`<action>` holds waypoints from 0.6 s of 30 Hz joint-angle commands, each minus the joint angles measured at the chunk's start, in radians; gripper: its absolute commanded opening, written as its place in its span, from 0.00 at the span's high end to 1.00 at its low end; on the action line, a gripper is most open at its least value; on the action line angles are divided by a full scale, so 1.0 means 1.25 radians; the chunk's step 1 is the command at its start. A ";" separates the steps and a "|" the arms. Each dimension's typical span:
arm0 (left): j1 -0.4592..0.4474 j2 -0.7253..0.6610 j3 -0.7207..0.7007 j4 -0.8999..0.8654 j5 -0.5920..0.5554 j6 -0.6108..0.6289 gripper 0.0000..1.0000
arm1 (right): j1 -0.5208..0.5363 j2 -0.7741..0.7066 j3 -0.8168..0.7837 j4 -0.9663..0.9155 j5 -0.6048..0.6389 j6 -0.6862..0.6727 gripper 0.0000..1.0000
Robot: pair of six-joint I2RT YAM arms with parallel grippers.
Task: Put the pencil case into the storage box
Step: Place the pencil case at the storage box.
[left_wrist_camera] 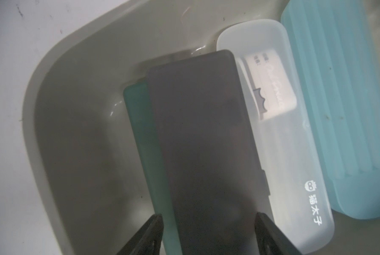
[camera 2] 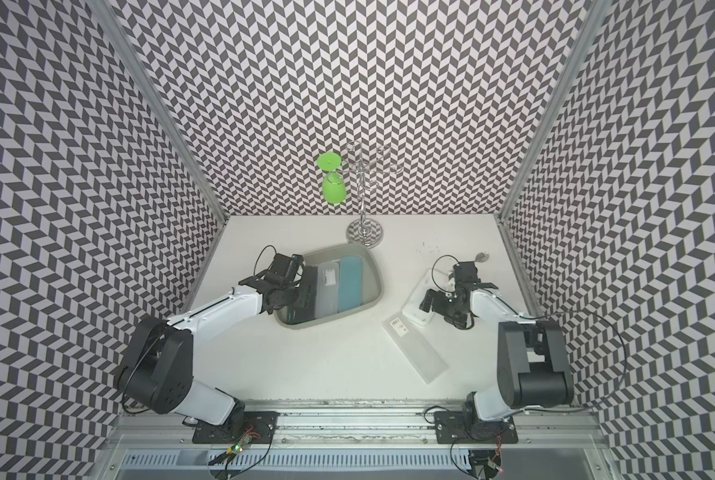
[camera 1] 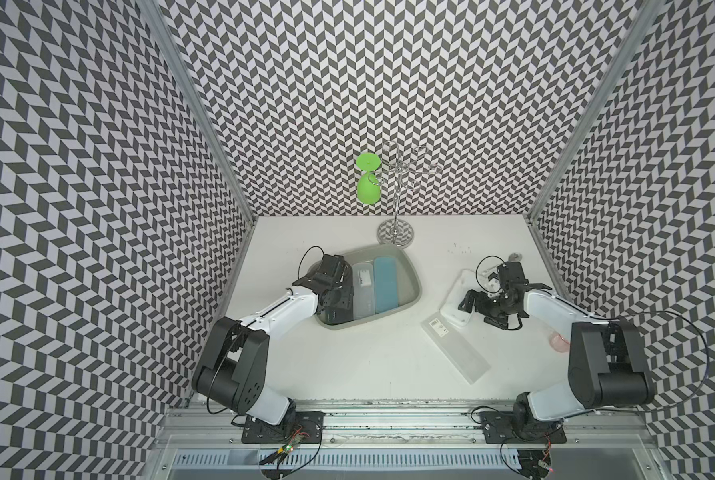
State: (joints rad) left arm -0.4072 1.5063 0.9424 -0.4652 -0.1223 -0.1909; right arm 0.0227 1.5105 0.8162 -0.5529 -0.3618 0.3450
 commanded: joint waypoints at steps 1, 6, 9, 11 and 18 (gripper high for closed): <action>-0.010 -0.045 -0.007 -0.057 -0.028 -0.019 0.29 | -0.007 -0.018 0.007 0.016 -0.009 -0.014 0.00; -0.012 -0.085 -0.001 -0.087 -0.071 -0.025 0.27 | -0.007 -0.016 0.022 0.007 -0.003 -0.025 0.00; -0.012 -0.102 0.026 -0.078 -0.084 -0.014 0.17 | -0.007 -0.017 0.026 0.005 -0.001 -0.028 0.00; -0.014 -0.099 0.057 -0.059 -0.073 -0.002 0.13 | -0.008 -0.014 0.024 0.005 -0.001 -0.029 0.00; -0.024 0.019 0.196 -0.014 0.035 -0.020 0.15 | -0.007 -0.019 0.007 0.011 -0.004 -0.030 0.00</action>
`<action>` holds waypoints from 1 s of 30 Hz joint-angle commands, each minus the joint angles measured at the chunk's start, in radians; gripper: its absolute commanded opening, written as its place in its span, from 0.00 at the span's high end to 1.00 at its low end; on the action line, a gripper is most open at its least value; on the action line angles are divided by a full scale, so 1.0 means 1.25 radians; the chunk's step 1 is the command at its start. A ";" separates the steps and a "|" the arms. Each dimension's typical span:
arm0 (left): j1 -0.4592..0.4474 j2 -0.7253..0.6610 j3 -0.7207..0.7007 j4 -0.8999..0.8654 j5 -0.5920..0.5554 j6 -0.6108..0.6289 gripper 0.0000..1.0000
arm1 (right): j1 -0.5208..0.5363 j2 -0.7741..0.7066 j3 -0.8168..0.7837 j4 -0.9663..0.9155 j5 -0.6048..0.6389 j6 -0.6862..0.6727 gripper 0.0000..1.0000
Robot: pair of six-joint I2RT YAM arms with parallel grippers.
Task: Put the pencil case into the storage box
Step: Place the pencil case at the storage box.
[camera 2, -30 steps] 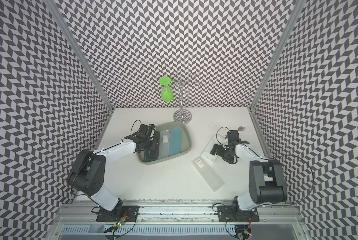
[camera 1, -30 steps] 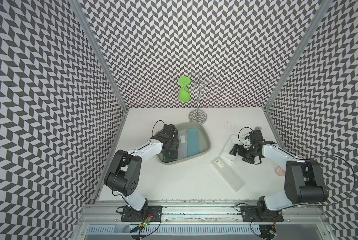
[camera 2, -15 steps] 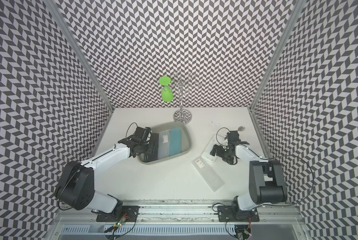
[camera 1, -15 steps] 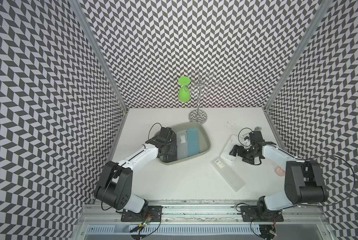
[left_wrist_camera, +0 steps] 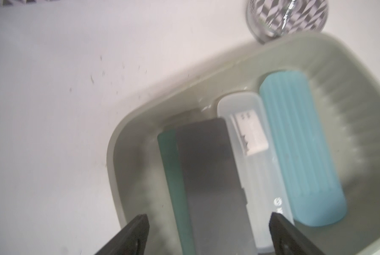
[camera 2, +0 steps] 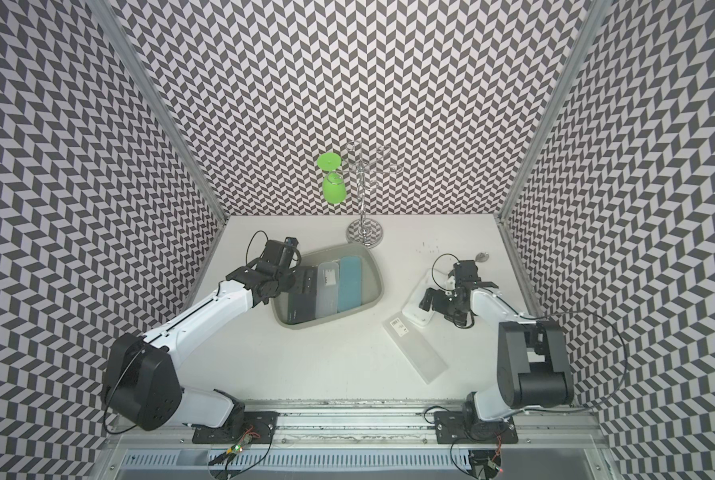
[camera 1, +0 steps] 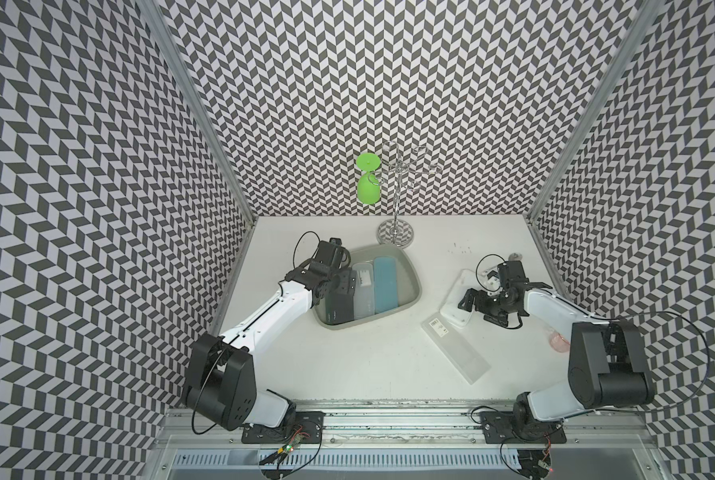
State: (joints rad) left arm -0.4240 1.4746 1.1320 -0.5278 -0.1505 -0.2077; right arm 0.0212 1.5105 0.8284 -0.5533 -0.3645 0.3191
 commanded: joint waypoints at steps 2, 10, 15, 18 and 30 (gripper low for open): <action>-0.021 0.080 0.065 0.065 0.110 -0.003 0.22 | -0.006 -0.020 -0.010 0.012 -0.003 -0.009 0.00; -0.069 0.180 0.060 0.120 0.196 -0.034 0.40 | -0.006 -0.022 -0.025 0.014 0.002 -0.004 0.00; -0.068 0.188 0.003 0.147 0.189 -0.037 0.40 | -0.006 -0.018 -0.020 0.013 0.004 -0.002 0.00; -0.065 0.190 -0.012 0.134 0.167 -0.035 0.40 | -0.006 -0.012 -0.018 0.014 0.006 -0.002 0.00; -0.042 0.151 -0.053 0.078 0.082 0.000 0.39 | -0.006 0.007 -0.003 0.024 -0.004 0.007 0.01</action>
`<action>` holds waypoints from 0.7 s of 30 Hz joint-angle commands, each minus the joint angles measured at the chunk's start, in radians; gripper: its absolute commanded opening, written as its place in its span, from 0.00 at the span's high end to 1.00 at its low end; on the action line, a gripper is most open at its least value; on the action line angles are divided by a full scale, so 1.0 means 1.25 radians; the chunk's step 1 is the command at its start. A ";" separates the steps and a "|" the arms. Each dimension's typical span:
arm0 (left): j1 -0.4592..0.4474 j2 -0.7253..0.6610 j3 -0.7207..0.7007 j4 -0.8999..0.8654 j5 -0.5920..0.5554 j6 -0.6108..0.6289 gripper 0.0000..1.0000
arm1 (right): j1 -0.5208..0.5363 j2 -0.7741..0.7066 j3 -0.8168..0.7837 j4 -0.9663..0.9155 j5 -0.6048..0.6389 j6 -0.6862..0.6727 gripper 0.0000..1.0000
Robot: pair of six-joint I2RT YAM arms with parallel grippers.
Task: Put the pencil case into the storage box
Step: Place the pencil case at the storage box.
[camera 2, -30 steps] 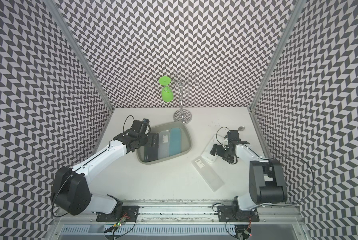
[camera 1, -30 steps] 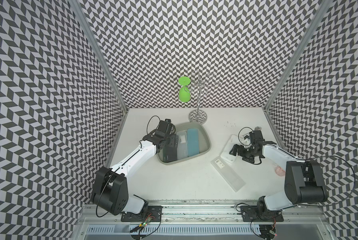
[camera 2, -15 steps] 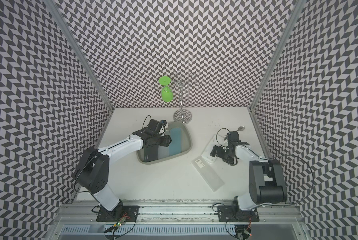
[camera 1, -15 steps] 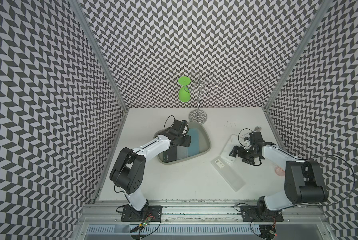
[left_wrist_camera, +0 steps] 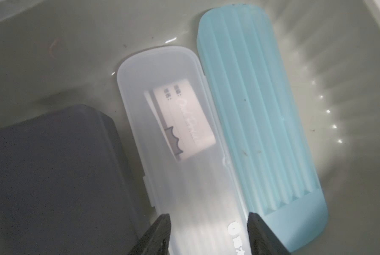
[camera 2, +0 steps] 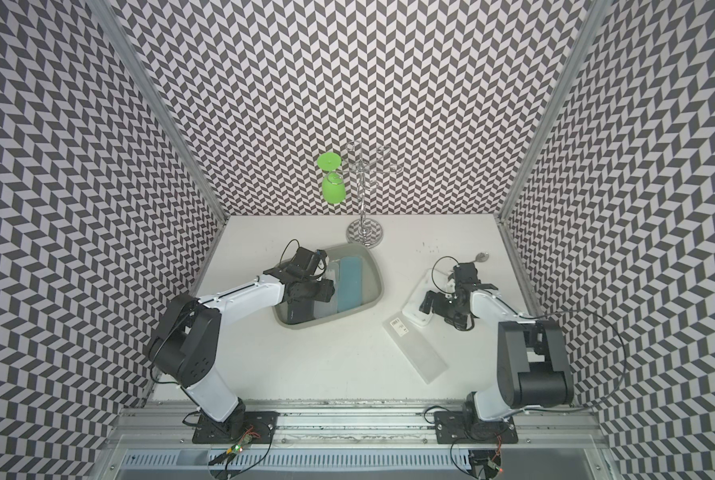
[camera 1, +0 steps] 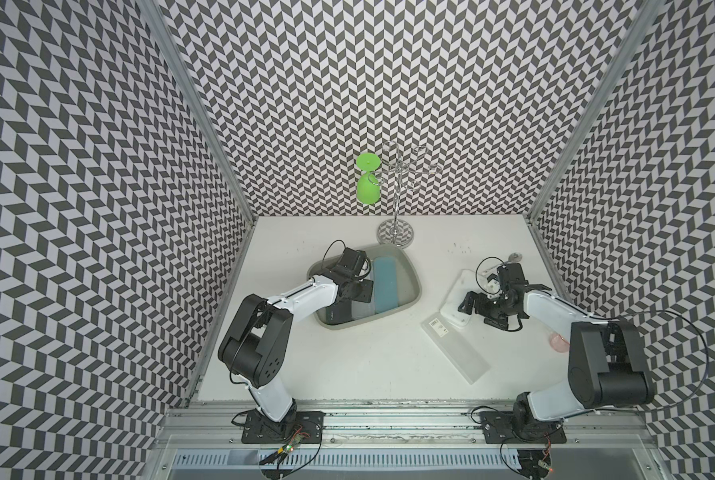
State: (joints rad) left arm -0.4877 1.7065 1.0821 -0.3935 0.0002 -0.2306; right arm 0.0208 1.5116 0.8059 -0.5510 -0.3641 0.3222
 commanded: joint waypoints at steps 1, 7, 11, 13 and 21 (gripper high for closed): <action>0.011 -0.036 -0.016 -0.035 -0.045 0.024 0.38 | -0.005 0.006 0.014 0.023 -0.004 0.005 0.00; 0.026 -0.079 -0.042 -0.035 -0.060 0.029 0.38 | -0.006 0.006 0.011 0.025 -0.007 0.007 0.00; 0.027 -0.104 -0.026 -0.022 -0.058 0.014 0.36 | -0.006 0.006 0.005 0.028 -0.008 0.007 0.00; 0.027 -0.104 -0.005 -0.022 -0.058 0.006 0.34 | -0.006 0.007 0.004 0.030 -0.011 0.007 0.01; 0.027 -0.093 0.110 -0.034 -0.069 0.012 0.03 | -0.006 0.003 0.021 0.018 -0.002 0.001 0.00</action>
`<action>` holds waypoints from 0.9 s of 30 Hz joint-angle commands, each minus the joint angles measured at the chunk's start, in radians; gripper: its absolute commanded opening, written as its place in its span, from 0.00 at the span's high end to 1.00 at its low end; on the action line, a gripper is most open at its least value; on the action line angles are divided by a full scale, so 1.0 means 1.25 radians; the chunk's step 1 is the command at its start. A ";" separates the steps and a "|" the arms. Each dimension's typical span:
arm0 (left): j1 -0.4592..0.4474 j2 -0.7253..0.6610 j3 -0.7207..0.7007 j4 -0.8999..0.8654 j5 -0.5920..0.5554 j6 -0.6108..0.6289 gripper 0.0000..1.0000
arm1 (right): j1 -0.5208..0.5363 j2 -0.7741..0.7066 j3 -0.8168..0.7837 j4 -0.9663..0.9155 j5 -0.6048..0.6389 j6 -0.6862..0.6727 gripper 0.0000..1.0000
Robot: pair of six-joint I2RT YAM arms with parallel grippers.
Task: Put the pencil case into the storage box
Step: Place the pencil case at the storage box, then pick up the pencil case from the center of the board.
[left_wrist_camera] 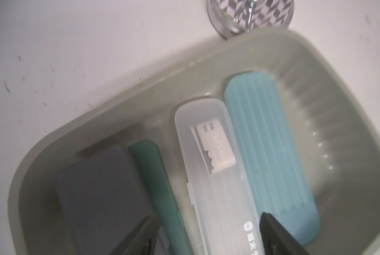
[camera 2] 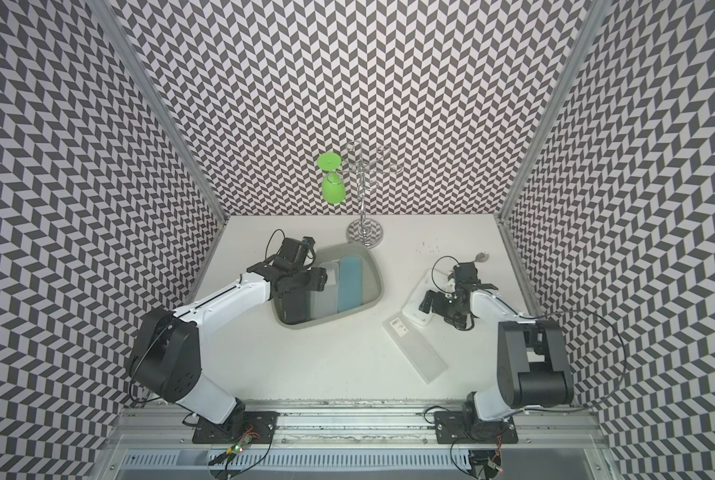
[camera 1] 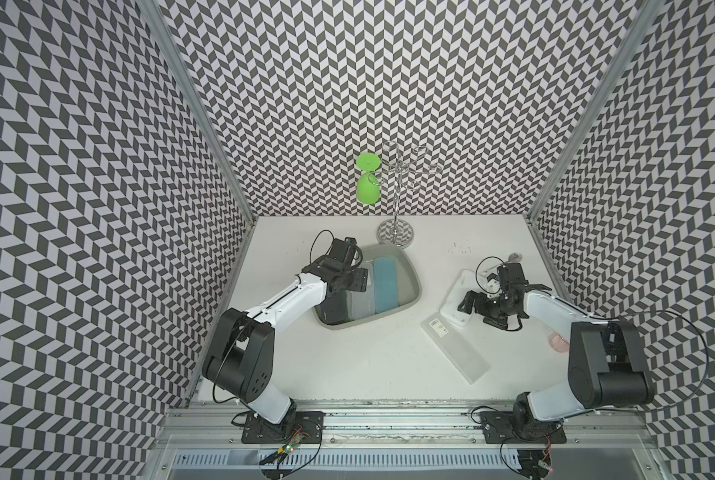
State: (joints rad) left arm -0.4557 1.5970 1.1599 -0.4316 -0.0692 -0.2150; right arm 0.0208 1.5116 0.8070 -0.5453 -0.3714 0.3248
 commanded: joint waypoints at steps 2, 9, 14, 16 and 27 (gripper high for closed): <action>0.001 -0.004 0.075 -0.002 -0.013 0.010 0.00 | -0.006 0.003 0.030 0.004 0.020 -0.009 0.00; -0.011 0.019 0.153 -0.024 0.025 -0.004 0.00 | -0.010 -0.011 0.054 -0.040 0.058 -0.059 0.01; -0.003 0.047 0.182 -0.057 0.054 -0.055 0.00 | 0.023 -0.058 0.050 -0.077 0.070 -0.113 0.00; 0.000 0.049 0.190 -0.061 0.054 -0.076 0.00 | 0.056 -0.080 0.052 -0.080 0.074 -0.112 0.01; 0.019 0.067 0.217 -0.127 0.014 -0.080 0.00 | 0.301 -0.040 0.079 -0.125 0.151 -0.085 0.00</action>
State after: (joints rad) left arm -0.4355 1.6688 1.4197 -0.5461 -0.0292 -0.3374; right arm 0.3660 1.4345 0.9005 -0.6804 -0.2348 0.2096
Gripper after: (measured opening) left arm 0.998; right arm 0.995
